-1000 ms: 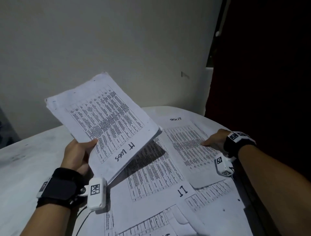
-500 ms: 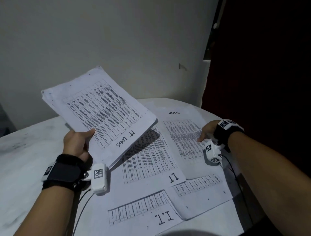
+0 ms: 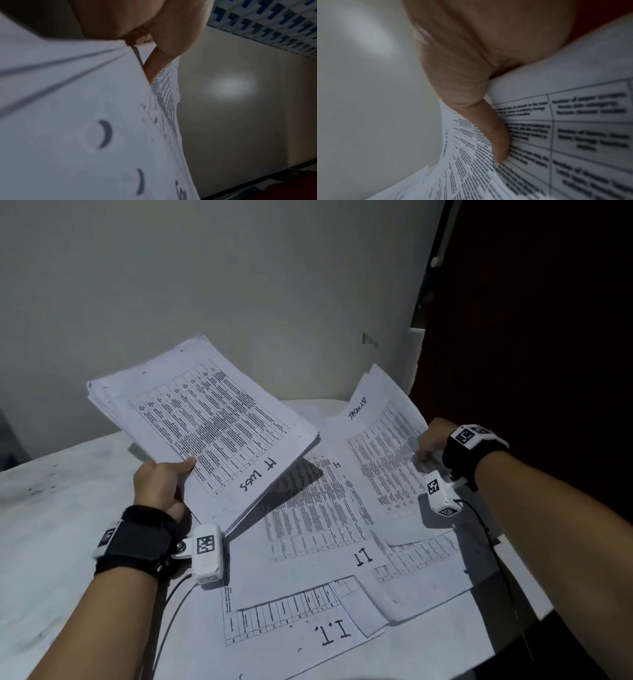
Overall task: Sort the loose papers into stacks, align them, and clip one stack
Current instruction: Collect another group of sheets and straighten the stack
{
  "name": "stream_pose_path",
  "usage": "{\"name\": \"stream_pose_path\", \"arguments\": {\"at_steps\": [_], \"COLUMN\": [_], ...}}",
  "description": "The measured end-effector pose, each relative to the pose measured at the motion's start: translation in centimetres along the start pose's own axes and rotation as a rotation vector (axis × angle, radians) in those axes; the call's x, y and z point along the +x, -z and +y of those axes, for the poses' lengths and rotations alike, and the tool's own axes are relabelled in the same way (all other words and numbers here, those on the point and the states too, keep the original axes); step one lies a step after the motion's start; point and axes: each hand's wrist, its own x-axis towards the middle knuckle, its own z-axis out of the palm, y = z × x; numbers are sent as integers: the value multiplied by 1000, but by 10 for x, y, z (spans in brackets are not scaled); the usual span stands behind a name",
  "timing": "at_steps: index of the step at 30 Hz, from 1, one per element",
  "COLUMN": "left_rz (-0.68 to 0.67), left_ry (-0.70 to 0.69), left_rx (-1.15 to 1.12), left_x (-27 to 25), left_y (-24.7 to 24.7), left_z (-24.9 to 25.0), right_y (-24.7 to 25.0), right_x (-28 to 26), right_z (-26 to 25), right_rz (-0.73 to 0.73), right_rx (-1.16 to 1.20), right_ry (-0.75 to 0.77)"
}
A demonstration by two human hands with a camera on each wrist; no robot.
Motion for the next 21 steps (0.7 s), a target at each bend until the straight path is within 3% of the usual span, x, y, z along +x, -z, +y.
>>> {"name": "stream_pose_path", "arguments": {"at_steps": [7,13,21], "left_rz": [23,27,11], "left_ry": [-37,-42,-77], "left_rx": [11,59,46], "left_x": [-7,-19,-28], "left_y": [-2,-12,-11], "left_z": [4,6,11], "right_y": [54,92,120], "right_x": [-32,-57,-74], "right_z": [-36,-68,-86], "right_rz": [319,370,537], "right_rx": [11,-178,-193], "right_ry": [171,243,303]}}
